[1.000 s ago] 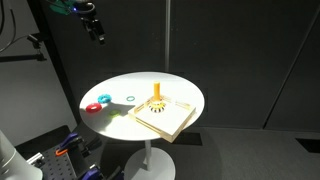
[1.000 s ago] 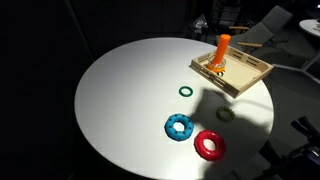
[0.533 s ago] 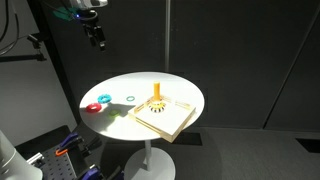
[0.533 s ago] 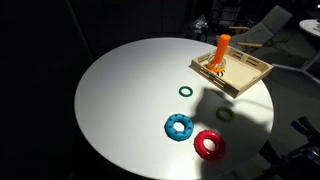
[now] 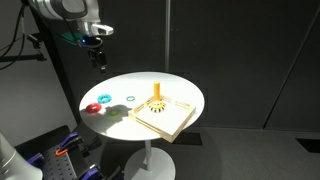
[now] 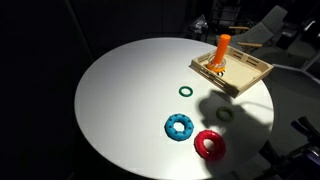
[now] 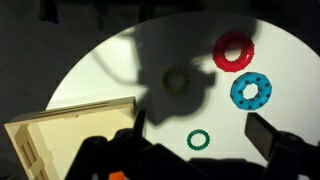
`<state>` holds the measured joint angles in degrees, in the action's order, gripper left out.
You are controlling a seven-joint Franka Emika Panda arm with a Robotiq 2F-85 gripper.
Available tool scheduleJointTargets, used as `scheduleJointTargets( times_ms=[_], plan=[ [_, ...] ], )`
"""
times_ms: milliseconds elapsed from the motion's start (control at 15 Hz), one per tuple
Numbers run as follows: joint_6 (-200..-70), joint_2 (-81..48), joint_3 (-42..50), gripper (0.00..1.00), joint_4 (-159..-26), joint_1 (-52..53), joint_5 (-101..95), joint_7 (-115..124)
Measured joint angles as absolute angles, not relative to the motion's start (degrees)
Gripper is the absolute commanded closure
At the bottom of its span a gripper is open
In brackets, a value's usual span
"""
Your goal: Put the green ring around the orange rod
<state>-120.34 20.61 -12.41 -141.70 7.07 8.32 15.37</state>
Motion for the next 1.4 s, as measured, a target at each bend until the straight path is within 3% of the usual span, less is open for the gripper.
scheduleJointTargets(
  times_ms=[800,1400],
  plan=[
    [-128.4,19.9,-12.8,0.0,-150.2,7.8,8.2,15.4],
    [-145.8,8.3,-13.2,0.0,-154.0,7.6,3.9,21.2]
  ],
)
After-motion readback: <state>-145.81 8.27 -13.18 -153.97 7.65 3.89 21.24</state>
